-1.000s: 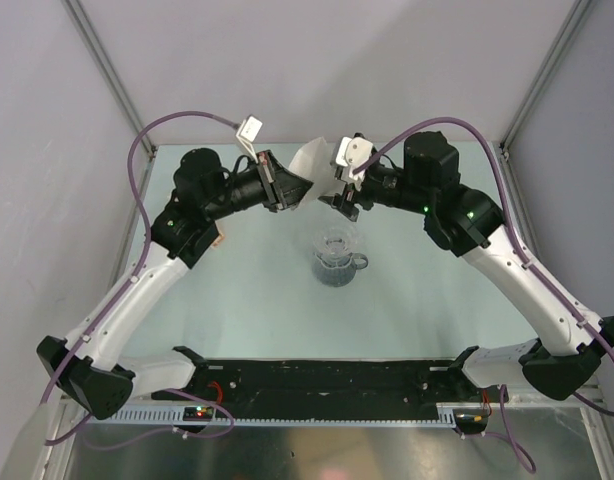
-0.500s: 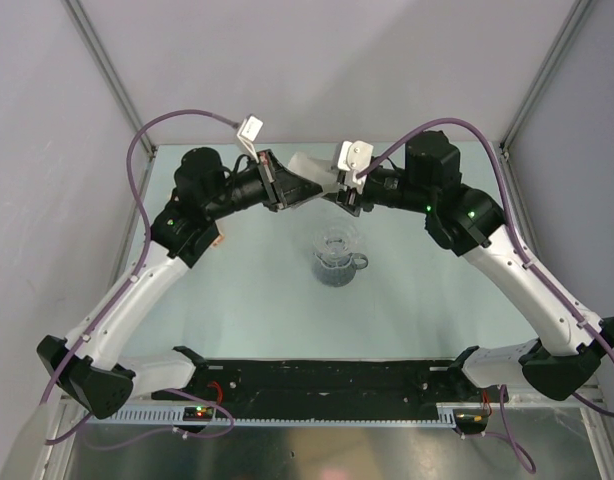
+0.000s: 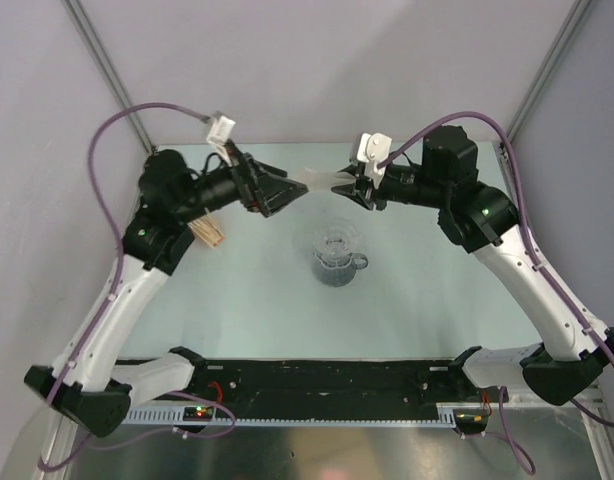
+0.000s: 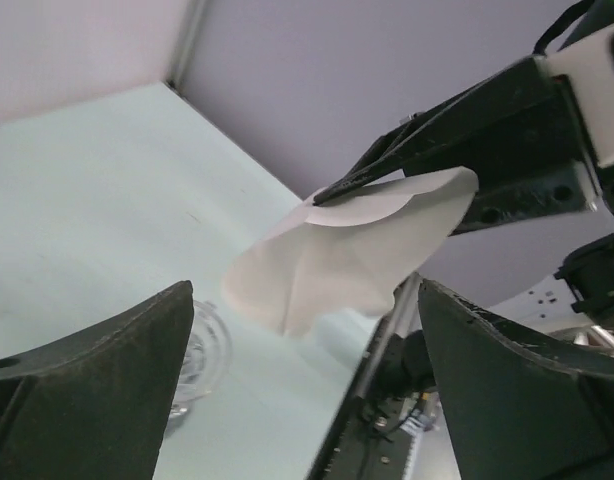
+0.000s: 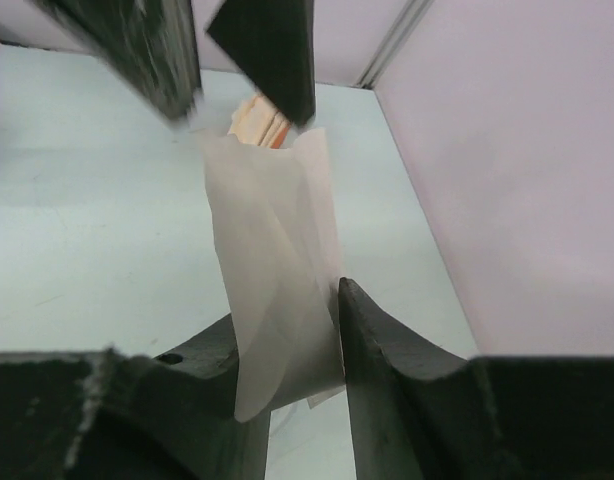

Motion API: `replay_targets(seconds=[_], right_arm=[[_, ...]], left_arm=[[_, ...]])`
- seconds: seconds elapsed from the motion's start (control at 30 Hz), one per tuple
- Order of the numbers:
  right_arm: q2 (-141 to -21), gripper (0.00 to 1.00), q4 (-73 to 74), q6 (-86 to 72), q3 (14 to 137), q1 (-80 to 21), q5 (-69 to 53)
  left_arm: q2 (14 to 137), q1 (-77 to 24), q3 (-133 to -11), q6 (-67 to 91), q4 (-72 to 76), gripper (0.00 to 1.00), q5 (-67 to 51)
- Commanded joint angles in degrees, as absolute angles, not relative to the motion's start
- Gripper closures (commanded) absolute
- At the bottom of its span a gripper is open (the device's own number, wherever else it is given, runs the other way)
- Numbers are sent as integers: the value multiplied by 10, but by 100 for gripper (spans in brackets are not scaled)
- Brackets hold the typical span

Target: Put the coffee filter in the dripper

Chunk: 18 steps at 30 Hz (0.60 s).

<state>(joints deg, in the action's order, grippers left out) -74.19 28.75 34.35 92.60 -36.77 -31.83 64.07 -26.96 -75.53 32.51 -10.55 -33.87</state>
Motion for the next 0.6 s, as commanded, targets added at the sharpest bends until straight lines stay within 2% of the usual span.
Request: replay_targets(seconds=[0.0,0.2,0.4,0.57], right_arm=[[-722,67,297,285,930,-346,-377],[-726,70,302,215,928,-337,-421],[-734,75,302,159,930,-337,-464],[-733,80,313,151,927,-345,-482]], left_arm=[[578,-214,-779,173,-101,1,-414],[572,-209,-798,33,-194,0,-483],[610,-283,-848,-98,-282,0,-400],[637,-314,-873,-112,-291,0,-383]])
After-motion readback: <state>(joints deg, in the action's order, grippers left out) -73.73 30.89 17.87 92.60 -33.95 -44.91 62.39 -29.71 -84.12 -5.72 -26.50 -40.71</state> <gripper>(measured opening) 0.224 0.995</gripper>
